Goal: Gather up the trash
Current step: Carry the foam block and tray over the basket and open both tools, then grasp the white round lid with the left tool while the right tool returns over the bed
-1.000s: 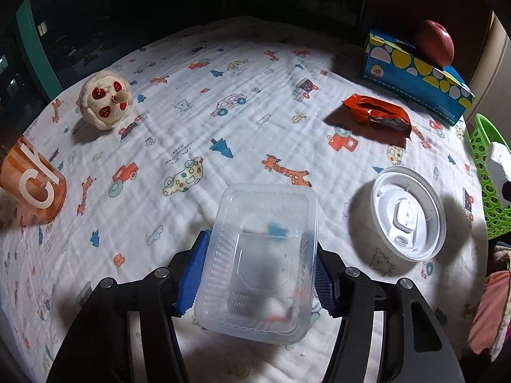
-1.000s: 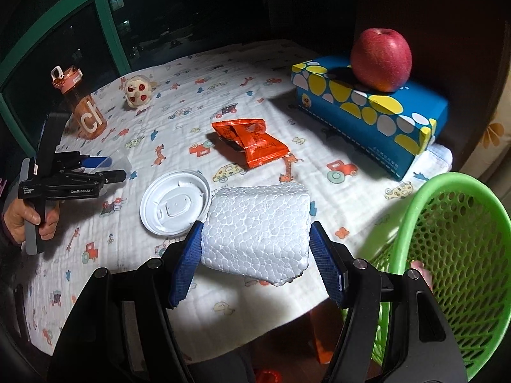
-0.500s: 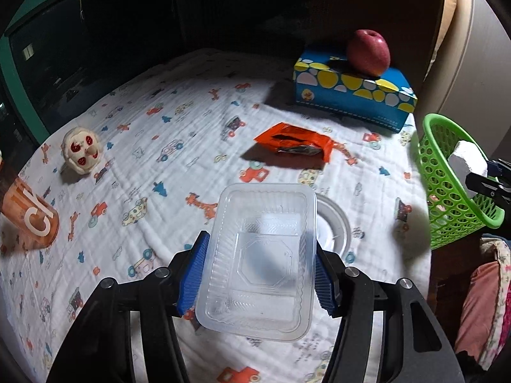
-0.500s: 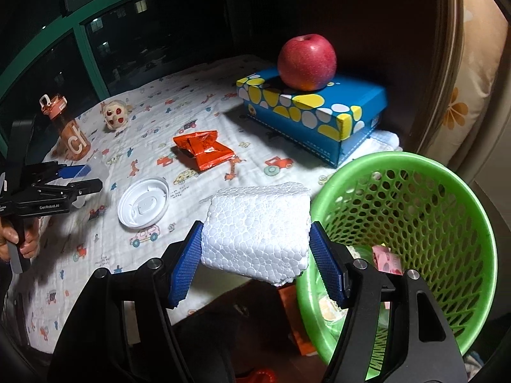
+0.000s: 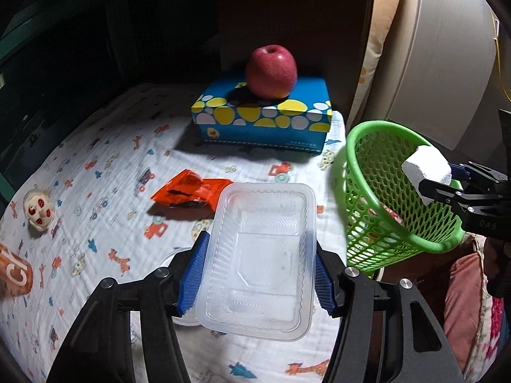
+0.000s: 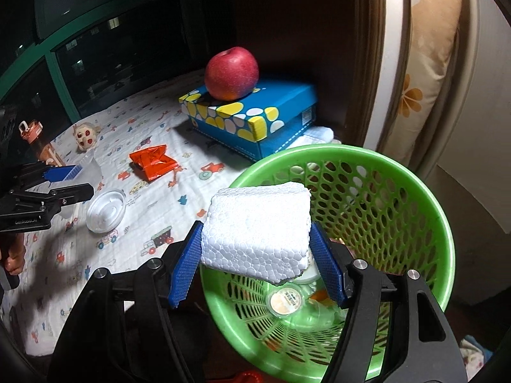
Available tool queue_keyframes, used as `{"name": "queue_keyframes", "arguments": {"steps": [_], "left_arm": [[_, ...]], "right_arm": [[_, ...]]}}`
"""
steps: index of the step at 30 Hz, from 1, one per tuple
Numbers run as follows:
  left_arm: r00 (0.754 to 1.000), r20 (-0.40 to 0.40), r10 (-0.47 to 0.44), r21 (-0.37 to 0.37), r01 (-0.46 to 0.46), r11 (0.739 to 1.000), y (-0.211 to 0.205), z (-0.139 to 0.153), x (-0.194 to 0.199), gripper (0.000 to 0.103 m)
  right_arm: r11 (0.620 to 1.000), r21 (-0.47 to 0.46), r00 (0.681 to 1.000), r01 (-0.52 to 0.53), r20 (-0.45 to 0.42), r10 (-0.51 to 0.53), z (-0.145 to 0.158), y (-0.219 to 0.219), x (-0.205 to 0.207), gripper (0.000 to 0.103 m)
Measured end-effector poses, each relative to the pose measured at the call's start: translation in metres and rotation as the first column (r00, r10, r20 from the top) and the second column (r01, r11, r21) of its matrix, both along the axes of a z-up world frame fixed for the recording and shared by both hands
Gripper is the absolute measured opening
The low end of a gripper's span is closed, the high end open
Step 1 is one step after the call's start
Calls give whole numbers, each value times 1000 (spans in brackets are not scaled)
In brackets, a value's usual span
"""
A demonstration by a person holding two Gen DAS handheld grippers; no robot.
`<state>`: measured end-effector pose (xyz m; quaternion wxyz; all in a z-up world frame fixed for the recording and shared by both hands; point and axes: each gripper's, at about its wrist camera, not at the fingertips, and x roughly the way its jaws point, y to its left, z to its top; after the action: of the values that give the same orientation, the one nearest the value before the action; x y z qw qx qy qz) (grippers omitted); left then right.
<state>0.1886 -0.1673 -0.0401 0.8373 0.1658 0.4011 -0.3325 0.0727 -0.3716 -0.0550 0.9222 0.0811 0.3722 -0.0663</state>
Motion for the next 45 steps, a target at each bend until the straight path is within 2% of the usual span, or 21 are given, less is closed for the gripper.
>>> {"name": "queue_keyframes", "arguments": {"steps": [12, 19, 39, 42, 44, 45], "left_arm": [[995, 0, -95, -25, 95, 995, -74, 14, -18, 57], [990, 1, -141, -26, 141, 990, -109, 15, -31, 57], [972, -66, -225, -8, 225, 974, -178, -9, -60, 57], [970, -74, -233, -14, 233, 972, -183, -11, -64, 59], [969, -74, -236, -21, 235, 972, -183, -12, -64, 70], [969, -70, -235, -28, 234, 972, -182, -11, -65, 71]], "right_arm": [[992, 2, 991, 129, -27, -129, -13, -60, -21, 67], [985, 17, 984, 174, -23, -174, -16, -84, -33, 72], [978, 54, 978, 203, 30, -205, -6, -103, -61, 74], [978, 58, 978, 202, 37, -204, -5, -103, -64, 74], [978, 57, 979, 200, 39, -202, -4, -102, -65, 75], [978, 58, 979, 198, 39, -200, -4, -102, -65, 75]]}}
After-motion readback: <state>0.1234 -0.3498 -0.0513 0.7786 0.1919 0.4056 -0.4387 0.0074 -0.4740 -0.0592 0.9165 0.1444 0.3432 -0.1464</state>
